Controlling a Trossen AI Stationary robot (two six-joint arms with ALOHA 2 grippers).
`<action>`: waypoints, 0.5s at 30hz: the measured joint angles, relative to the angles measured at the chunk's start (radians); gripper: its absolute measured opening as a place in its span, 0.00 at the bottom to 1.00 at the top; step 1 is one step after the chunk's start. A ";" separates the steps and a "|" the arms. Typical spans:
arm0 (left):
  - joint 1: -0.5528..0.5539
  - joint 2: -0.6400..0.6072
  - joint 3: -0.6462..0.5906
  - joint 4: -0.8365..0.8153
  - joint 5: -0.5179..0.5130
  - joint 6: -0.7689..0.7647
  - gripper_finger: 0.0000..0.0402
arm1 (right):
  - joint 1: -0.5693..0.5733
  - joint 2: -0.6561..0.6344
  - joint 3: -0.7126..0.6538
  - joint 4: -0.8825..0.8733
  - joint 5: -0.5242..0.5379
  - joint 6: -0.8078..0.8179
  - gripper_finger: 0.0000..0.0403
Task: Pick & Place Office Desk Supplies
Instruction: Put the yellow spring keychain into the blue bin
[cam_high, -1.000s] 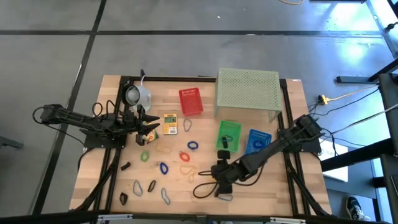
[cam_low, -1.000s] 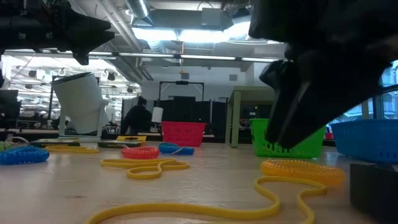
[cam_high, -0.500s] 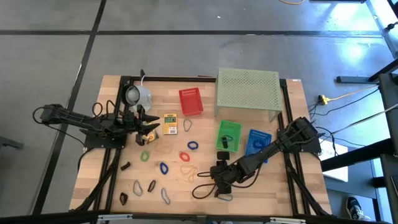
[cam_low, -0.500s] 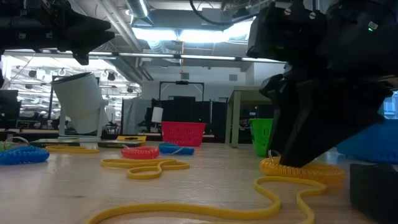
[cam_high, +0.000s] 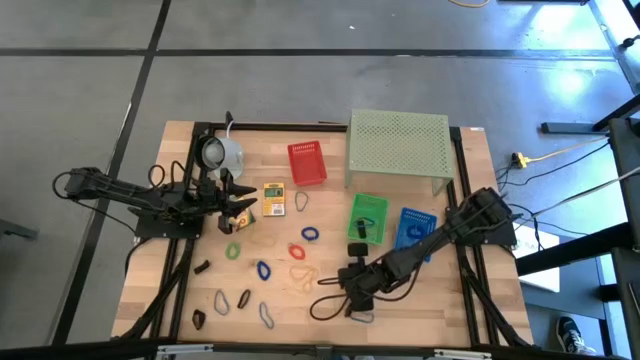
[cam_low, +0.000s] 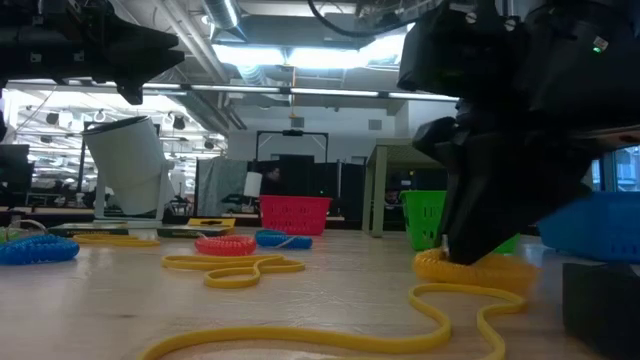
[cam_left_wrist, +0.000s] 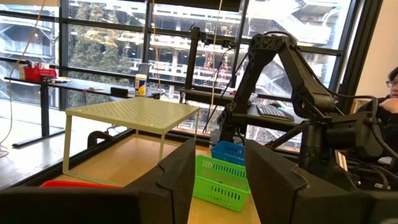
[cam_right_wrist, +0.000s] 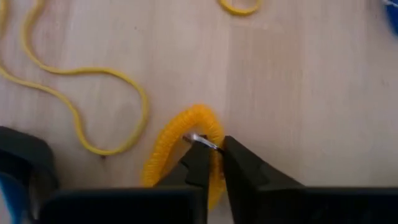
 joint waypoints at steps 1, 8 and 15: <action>0.000 0.000 0.000 0.000 0.000 0.000 0.33 | -0.002 -0.009 -0.001 -0.005 -0.003 -0.009 0.03; 0.000 0.000 0.000 0.000 0.000 0.000 0.33 | -0.001 -0.126 -0.003 0.006 0.067 -0.045 0.08; 0.000 0.000 0.000 0.000 0.000 0.000 0.33 | -0.003 -0.277 -0.001 0.210 0.367 -0.068 0.06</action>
